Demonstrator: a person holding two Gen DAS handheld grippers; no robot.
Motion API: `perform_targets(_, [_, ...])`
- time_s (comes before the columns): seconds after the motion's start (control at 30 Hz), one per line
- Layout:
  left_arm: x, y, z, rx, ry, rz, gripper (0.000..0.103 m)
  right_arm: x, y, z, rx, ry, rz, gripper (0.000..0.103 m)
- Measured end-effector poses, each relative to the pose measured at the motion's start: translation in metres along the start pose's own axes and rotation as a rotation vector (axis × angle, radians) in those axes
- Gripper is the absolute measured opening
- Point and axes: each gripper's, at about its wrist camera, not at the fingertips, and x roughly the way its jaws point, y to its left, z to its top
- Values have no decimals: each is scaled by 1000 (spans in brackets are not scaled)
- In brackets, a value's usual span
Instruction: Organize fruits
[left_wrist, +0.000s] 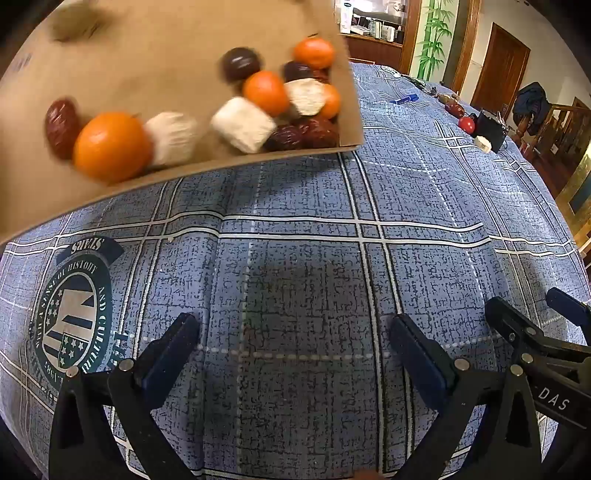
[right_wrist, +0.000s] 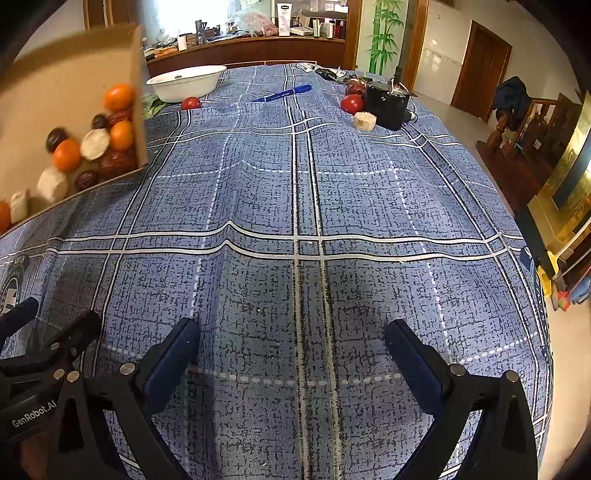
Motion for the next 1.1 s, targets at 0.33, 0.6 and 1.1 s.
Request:
perform_targets(0.33, [0, 0, 0, 0, 1, -1, 103, -1, 1, 0, 0, -1, -1, 102])
perform_targets(0.6, [-1, 1, 0, 0, 1, -1, 103, 1, 1, -1, -1, 0, -1, 102])
perform_targets(1.1, [-2, 1, 0, -1, 0, -1, 103, 0, 0, 0, -1, 0, -1, 102])
